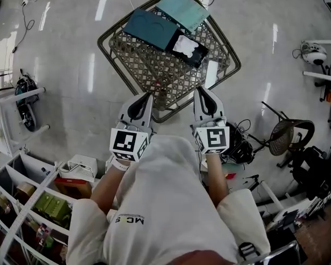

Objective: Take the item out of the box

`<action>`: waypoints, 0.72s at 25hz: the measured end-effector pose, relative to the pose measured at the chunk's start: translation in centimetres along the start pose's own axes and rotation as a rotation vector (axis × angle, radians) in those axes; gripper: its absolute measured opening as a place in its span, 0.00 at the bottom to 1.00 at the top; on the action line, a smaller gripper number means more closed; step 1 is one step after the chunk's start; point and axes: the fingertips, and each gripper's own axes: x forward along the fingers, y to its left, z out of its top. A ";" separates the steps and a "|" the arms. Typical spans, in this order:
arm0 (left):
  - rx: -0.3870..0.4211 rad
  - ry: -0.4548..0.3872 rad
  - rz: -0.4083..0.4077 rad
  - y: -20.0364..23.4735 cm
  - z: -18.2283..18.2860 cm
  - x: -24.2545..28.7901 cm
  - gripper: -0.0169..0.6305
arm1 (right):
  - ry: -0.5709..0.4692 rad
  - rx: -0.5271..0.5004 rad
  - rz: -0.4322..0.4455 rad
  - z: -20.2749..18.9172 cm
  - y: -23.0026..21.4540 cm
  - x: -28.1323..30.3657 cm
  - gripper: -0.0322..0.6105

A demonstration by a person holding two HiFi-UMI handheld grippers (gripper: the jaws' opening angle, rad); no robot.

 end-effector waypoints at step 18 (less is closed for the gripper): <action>-0.044 0.078 0.028 2.9 -4.1 7.3 0.07 | 0.182 -0.130 0.071 -5.6 -3.6 10.6 0.15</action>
